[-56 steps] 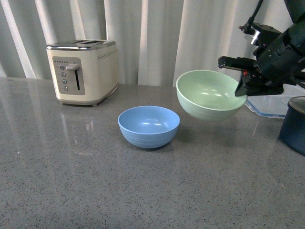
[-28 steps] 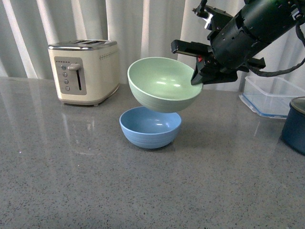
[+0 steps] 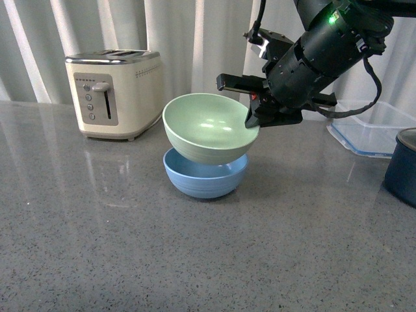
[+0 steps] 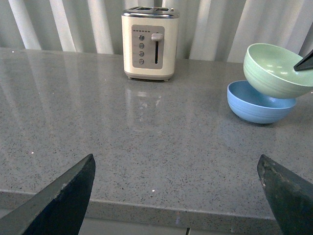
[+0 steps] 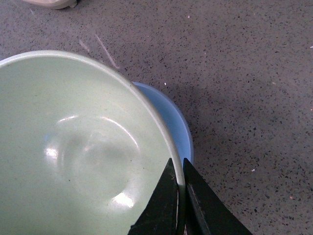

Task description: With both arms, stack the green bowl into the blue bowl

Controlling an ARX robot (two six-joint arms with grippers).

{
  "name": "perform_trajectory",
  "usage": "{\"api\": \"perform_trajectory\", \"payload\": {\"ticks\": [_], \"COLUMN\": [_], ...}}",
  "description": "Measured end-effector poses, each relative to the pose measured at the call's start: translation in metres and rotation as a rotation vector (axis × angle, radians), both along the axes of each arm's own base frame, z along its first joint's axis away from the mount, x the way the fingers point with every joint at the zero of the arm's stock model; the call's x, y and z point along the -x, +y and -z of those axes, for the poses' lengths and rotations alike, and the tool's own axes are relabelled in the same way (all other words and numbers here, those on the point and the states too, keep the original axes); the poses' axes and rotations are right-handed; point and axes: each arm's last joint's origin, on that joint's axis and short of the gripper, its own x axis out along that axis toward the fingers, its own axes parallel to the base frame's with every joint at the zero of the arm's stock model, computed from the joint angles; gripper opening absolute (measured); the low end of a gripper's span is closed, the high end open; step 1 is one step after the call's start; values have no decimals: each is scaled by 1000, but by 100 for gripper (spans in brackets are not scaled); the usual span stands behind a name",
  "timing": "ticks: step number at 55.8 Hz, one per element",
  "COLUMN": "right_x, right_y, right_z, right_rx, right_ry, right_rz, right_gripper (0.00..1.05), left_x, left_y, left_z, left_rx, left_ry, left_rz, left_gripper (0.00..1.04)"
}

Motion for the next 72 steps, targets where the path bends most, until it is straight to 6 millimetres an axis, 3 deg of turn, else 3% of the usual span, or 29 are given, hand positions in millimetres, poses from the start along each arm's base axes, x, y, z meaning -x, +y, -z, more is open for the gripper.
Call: {"api": "perform_trajectory", "payload": {"ticks": [25, 33, 42, 47, 53, 55, 59, 64, 72], "right_x": [-16, -18, -18, -13, 6, 12, 26, 62, 120], "right_y": [13, 11, 1, -7, -32, -39, -57, -94, -134], "right_z": [17, 21, 18, 15, 0, -4, -13, -24, -16], "right_rx": [13, 13, -1, -8, -23, -29, -37, -30, -17], "right_ry": [21, 34, 26, 19, -15, -25, -42, -75, -52], "right_rz": [-36, -40, -27, -16, 15, 26, 52, 120, 216], "right_gripper": [2, 21, 59, 71, 94, 97, 94, 95, 95], "left_x": [0, 0, 0, 0, 0, 0, 0, 0, 0], "left_y": [0, 0, 0, 0, 0, 0, 0, 0, 0], "left_z": [0, 0, 0, 0, 0, 0, 0, 0, 0], "left_rx": [0, 0, 0, 0, 0, 0, 0, 0, 0], "left_ry": [0, 0, 0, 0, 0, 0, 0, 0, 0], "left_rz": [0, 0, 0, 0, 0, 0, 0, 0, 0], "left_gripper": [98, 98, 98, 98, 98, 98, 98, 98, 98]}}
